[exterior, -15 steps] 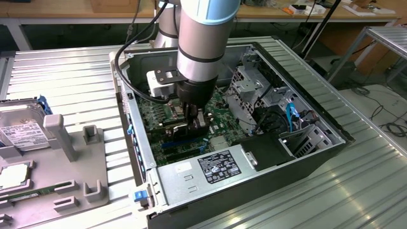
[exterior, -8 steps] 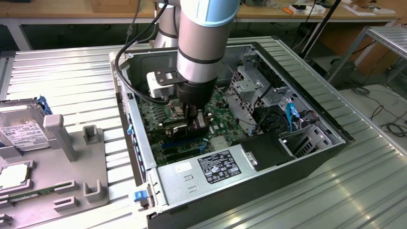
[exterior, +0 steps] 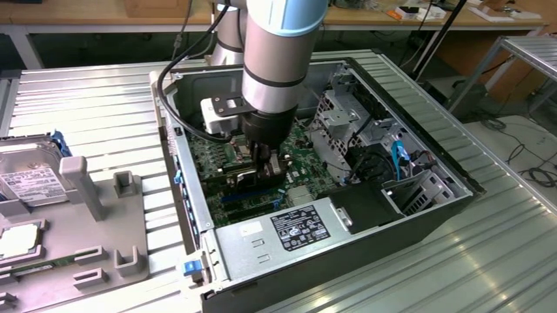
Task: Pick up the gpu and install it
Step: 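Insert the gpu into the slot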
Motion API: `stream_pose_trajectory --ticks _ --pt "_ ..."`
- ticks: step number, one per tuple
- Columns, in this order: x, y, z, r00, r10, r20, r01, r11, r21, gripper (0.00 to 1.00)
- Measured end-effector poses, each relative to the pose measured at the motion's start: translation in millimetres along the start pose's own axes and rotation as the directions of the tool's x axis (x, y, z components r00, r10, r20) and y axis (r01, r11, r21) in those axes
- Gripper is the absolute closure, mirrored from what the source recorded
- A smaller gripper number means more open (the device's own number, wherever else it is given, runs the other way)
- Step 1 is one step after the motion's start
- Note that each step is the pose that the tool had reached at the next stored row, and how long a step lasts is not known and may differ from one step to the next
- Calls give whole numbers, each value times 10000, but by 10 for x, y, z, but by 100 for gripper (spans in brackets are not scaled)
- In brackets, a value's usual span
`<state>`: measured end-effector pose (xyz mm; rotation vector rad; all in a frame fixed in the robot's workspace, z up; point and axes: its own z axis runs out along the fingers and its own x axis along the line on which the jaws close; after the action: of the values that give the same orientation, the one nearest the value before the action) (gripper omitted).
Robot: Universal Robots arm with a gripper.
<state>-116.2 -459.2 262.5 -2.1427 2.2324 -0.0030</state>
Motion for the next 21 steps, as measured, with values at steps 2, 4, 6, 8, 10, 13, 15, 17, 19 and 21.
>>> stream_pose_trajectory --ticks 2,4,6,8,10,13,15,17,19,21 --pt "0 0 -3 10000 0 2 0 10000 0 73" --pt "-1 -1 -31 10000 3 -2 -3 10000 -58 73" --pt "3 -1 -32 10000 2 -21 -2 10000 -68 73" --pt "13 -1 -33 10000 1 -42 -2 10000 -82 73" --pt "14 -1 -32 10000 3 -43 -3 10000 -83 73" --pt "18 -1 -27 10000 1 -56 -2 10000 -83 73" --pt "19 0 -11 9999 0 -107 -1 10000 -83 73" --pt "18 -8 -5 9998 -2 -175 -4 9994 -359 73" --pt "18 -10 -8 9998 3 -201 -13 9989 -476 73" --pt "18 -11 -7 9998 3 -204 -13 9989 -478 73"
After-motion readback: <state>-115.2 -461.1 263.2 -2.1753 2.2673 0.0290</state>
